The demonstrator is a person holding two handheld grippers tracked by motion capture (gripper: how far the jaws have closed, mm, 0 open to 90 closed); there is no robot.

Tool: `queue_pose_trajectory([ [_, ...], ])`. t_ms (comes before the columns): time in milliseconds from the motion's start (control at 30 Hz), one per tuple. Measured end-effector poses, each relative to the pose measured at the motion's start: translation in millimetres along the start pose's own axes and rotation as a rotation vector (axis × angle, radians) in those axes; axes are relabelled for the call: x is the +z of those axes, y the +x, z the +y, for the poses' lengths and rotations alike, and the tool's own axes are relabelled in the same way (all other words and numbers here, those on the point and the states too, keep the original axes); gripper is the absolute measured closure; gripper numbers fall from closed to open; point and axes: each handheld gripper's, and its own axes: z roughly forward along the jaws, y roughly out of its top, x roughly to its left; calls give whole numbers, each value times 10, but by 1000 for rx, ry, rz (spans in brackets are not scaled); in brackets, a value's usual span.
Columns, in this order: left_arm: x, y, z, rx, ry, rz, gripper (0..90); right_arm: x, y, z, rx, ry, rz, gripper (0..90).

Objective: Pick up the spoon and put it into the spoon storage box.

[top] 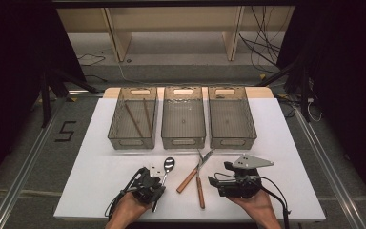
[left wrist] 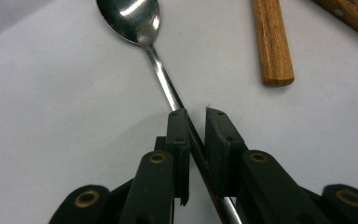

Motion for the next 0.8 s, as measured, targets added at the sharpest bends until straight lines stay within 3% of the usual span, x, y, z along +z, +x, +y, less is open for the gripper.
queue_pose_trajectory([
  [367,-31,110,0,-30,30,-24,812,-6,-1,2,1,1,3,221],
  [800,-38,140,4,-58,32,-42,821,-20,-5,7,3,-4,4,227],
])
